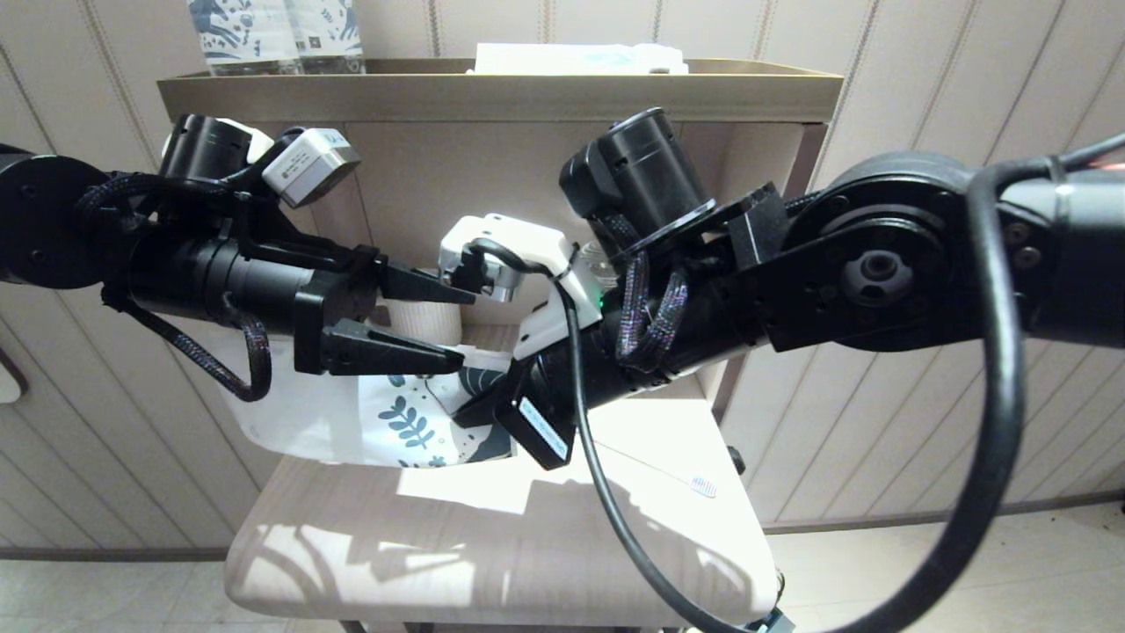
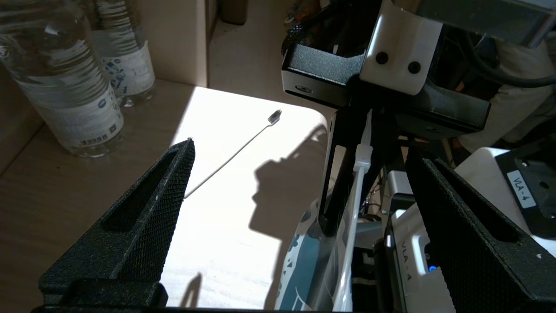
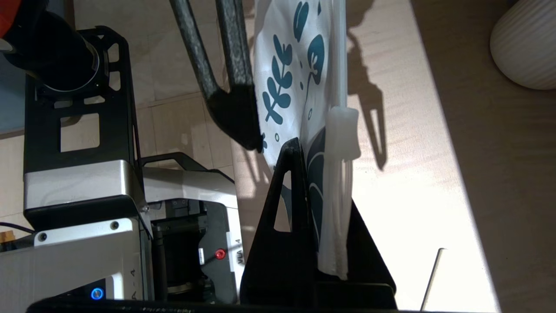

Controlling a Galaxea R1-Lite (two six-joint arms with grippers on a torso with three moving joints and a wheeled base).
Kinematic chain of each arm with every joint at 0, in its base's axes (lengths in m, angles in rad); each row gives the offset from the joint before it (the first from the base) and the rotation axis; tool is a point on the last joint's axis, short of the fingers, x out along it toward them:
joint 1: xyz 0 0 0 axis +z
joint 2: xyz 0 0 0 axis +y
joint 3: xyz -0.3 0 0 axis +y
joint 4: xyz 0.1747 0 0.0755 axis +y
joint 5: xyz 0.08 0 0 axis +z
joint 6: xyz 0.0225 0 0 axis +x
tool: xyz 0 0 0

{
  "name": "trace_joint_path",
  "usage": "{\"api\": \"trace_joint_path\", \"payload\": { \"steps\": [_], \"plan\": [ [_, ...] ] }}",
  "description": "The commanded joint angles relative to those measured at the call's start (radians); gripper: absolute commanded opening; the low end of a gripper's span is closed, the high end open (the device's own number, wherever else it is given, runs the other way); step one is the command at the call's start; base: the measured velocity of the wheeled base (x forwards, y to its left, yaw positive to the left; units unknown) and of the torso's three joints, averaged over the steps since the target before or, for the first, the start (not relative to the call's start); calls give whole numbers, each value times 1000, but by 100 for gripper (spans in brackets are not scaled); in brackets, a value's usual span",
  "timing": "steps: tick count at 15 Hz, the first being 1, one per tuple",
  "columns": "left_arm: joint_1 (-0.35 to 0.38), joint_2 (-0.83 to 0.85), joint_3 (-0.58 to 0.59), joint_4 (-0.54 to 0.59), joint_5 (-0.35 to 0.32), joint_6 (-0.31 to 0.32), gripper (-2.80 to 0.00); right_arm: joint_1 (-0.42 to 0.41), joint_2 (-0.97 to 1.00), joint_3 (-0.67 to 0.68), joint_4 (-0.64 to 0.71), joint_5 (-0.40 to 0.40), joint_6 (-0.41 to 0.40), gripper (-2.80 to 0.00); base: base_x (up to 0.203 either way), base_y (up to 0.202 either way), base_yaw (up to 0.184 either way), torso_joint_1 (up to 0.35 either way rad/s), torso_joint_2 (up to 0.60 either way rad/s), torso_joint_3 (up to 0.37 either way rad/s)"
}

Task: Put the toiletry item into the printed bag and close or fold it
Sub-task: Open the storage bag

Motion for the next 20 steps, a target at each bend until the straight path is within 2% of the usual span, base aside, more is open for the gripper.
{"api": "trace_joint_path", "payload": {
  "steps": [1,12,15,20],
  "plan": [
    [0,-11,18,-11,-7,9,0,-1,-2,-6,2,3,0,-280,0,0,0,0,0,0],
    [-12,-11,15,-11,-21,-4,0,-4,2,-1,-38,3,8,-280,0,0,0,0,0,0],
    [-12,-9,15,-13,-42,-6,0,-8,9,-15,-39,2,17,-280,0,0,0,0,0,0],
    [-12,-11,18,-17,-31,-3,0,-10,10,-21,-39,1,31,-280,0,0,0,0,0,0]
  ]
}}
